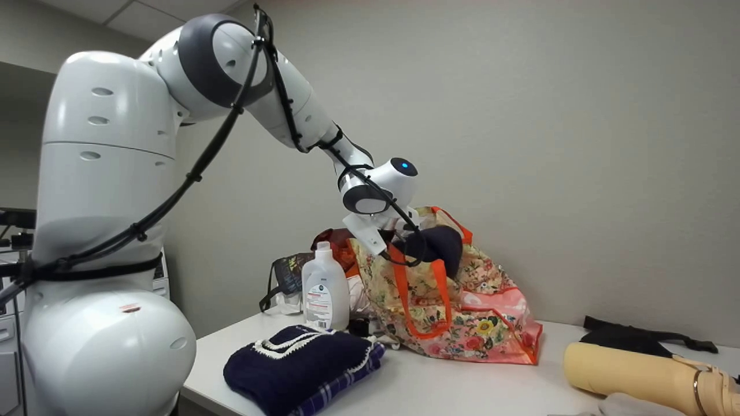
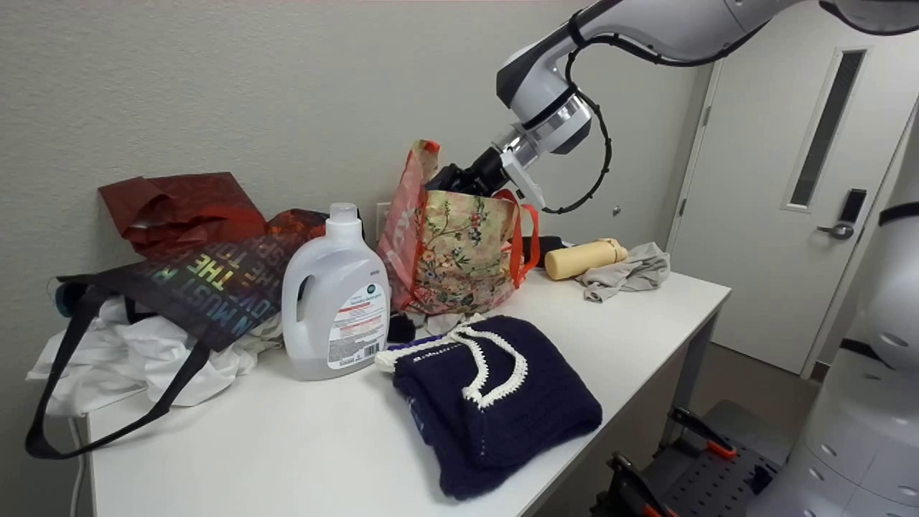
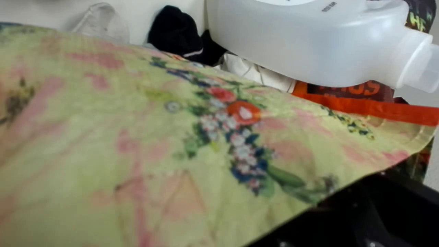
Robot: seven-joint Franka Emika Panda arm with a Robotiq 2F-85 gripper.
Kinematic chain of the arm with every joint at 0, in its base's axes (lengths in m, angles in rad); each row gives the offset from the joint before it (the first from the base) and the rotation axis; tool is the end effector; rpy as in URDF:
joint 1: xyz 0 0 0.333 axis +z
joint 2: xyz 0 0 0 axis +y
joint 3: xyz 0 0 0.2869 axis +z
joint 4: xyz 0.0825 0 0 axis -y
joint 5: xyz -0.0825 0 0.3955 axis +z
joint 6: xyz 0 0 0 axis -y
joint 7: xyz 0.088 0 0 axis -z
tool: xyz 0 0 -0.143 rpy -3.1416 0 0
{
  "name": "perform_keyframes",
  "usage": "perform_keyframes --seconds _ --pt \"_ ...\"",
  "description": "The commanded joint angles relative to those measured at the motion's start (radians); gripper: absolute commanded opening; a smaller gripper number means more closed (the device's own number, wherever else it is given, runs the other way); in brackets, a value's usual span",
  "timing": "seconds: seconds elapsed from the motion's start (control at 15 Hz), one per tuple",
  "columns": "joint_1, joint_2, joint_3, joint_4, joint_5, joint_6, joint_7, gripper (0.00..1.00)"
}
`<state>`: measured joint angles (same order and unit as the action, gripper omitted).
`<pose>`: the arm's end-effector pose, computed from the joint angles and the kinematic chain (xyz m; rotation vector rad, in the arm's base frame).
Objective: Put the clothes in the bag
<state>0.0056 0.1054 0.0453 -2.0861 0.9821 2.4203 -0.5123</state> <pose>0.6054 0.0543 0.3378 -2.4413 0.1601 -0.4674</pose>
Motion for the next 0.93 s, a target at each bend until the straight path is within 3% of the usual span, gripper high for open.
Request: perform_keyframes --seconds 0.0,0.2,0.87 --pt "-0.015 -0.019 -0.021 0.033 -0.059 -0.039 0.048 0.77" --pt "-0.021 -0.033 -0.026 0.075 -0.072 -0.05 0.036 1.0" --pt "-0.027 -0.049 -0.042 0.144 -0.077 -0.046 0.034 1.0"
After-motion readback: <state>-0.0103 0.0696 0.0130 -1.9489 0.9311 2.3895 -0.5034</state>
